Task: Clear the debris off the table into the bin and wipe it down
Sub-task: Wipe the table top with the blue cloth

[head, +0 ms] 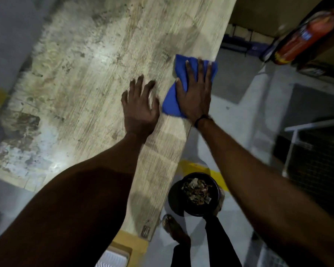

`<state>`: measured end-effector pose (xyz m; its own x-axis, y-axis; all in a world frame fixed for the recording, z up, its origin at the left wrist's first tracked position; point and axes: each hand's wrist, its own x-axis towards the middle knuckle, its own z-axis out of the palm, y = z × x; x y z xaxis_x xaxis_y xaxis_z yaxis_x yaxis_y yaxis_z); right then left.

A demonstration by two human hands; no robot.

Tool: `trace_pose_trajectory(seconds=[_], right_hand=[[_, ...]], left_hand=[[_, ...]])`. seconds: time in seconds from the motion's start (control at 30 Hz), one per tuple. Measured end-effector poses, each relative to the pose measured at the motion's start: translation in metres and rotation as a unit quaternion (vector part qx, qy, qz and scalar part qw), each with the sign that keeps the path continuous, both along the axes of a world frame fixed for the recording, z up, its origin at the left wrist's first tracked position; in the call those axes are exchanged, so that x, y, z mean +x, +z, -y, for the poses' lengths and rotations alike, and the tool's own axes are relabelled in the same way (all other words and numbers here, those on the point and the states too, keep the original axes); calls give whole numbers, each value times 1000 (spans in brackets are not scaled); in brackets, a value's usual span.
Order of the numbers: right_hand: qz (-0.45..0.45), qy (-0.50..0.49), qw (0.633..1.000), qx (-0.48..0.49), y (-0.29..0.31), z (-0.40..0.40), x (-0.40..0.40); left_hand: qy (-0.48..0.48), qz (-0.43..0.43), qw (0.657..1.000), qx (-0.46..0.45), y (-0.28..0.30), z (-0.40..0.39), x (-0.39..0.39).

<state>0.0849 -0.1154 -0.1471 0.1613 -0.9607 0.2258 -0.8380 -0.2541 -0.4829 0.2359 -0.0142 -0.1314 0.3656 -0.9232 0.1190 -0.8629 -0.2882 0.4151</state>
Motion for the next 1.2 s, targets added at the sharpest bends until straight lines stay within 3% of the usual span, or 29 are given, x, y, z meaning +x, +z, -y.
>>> trace_pose_trajectory(seconds=[0.2, 0.4, 0.53, 0.67, 0.83, 1.1, 1.2], right_hand=[[-12, 14, 999, 35, 9, -122, 8], [-19, -4, 1000, 2, -2, -3, 3], [-17, -6, 999, 36, 2, 56, 0], [-28, -21, 999, 20, 6, -10, 6], [-26, -15, 997, 65, 7, -115, 14], [-33, -28, 998, 46, 4, -6, 11], [-35, -34, 998, 51, 5, 28, 10]], left_hand=[[11, 5, 1000, -24, -1, 1, -2], [10, 26, 999, -28, -4, 0, -1], [11, 15, 999, -32, -1, 0, -3], [9, 9, 1000, -26, 0, 1, -2], [3, 18, 999, -33, -2, 0, 0], [-10, 57, 998, 2, -6, 1, -2], [-24, 34, 999, 23, -6, 13, -2]])
